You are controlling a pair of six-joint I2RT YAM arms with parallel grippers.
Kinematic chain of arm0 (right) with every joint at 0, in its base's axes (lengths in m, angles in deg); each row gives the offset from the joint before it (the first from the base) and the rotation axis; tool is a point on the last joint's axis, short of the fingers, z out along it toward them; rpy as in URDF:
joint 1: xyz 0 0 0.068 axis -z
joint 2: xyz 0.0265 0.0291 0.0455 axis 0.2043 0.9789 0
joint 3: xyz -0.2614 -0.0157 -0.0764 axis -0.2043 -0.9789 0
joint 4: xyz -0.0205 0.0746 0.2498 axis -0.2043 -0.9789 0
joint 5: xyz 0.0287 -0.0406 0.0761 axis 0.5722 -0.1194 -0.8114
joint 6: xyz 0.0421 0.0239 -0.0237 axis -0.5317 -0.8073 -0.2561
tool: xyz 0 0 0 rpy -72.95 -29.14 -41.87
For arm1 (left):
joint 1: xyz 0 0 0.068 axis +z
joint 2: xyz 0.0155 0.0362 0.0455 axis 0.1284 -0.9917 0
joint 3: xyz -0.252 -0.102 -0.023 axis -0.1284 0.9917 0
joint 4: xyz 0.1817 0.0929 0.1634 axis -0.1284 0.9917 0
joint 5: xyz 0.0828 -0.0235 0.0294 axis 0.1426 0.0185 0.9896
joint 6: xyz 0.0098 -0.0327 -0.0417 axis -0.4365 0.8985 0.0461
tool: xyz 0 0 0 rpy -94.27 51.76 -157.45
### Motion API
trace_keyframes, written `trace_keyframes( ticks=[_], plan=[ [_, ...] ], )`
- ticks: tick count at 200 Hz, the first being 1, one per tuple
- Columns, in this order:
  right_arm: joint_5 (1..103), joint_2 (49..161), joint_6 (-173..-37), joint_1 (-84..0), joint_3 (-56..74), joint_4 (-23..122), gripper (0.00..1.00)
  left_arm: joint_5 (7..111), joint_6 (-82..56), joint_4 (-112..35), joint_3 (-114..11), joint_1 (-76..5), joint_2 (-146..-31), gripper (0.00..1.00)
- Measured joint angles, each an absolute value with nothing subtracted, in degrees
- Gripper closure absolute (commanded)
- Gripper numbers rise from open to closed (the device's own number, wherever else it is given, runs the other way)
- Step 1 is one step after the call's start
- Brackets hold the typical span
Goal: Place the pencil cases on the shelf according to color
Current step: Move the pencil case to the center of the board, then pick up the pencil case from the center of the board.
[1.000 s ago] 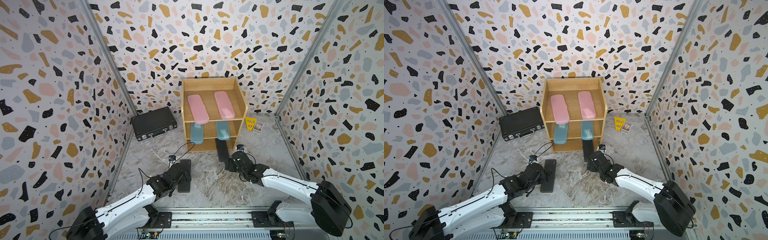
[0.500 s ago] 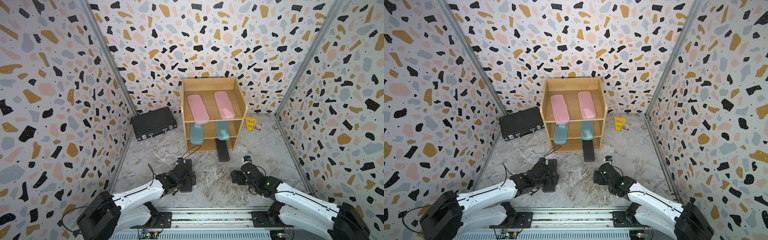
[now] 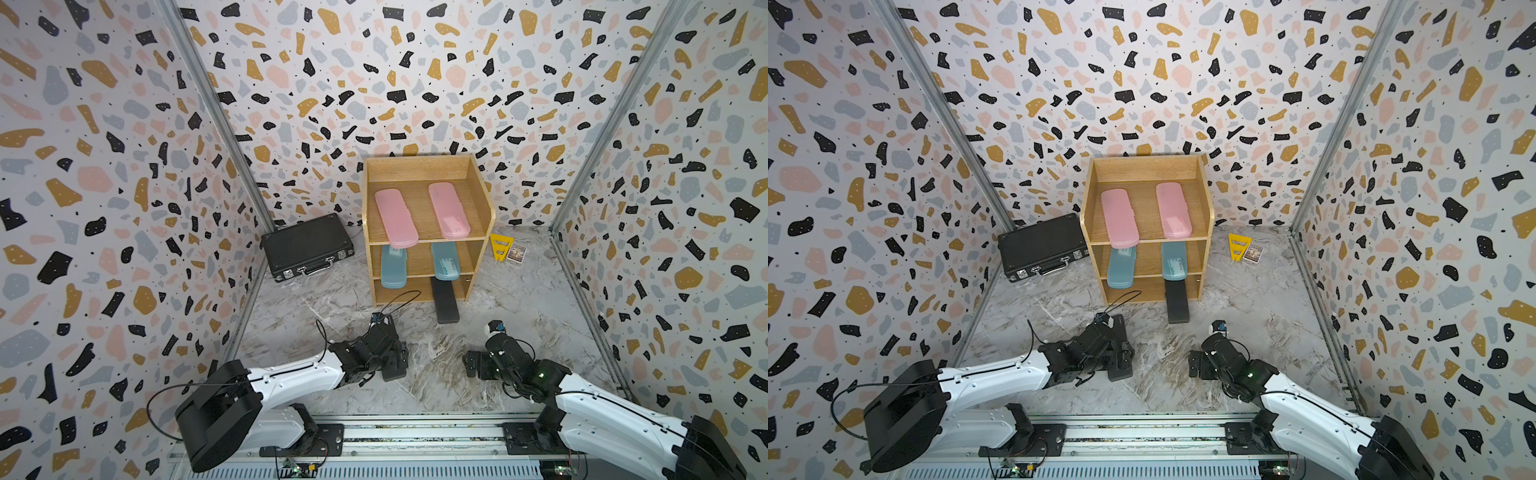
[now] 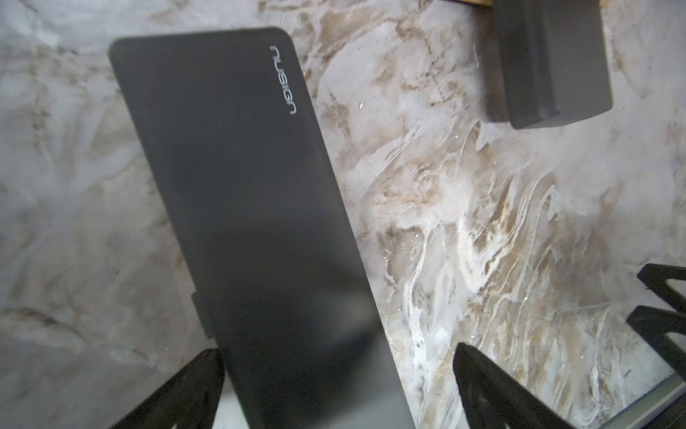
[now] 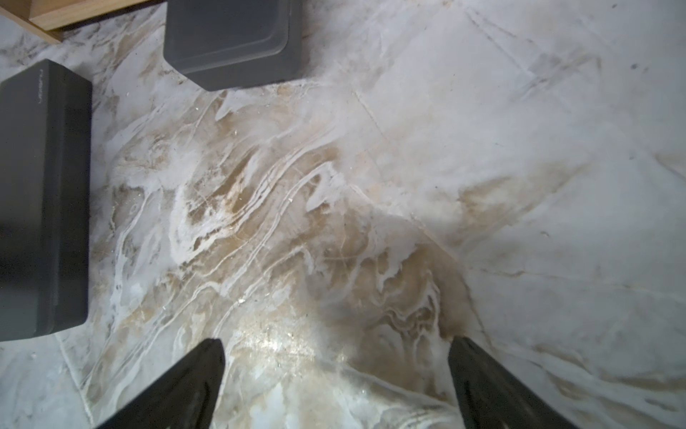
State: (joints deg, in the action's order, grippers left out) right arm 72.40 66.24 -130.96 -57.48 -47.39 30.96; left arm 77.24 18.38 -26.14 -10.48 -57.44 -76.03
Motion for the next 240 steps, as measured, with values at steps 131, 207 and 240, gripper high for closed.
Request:
trace_keyframes(
  ticks=[131,207,240],
  plan=[
    [76.8,92.6,-132.3,-76.1,-28.1,35.2,0.0,96.1,20.1,-1.4,-7.8,-55.5,-47.0,0.0],
    [79.7,108.0,-135.7,-82.1,-15.0,35.7,0.0,94.0,19.3,0.5,-5.5,-42.2,-42.0,0.0],
    [79.5,114.2,-136.1,-83.8,-9.0,35.3,0.0,91.7,18.4,-0.2,-4.6,-39.5,-42.1,0.0]
  ],
)
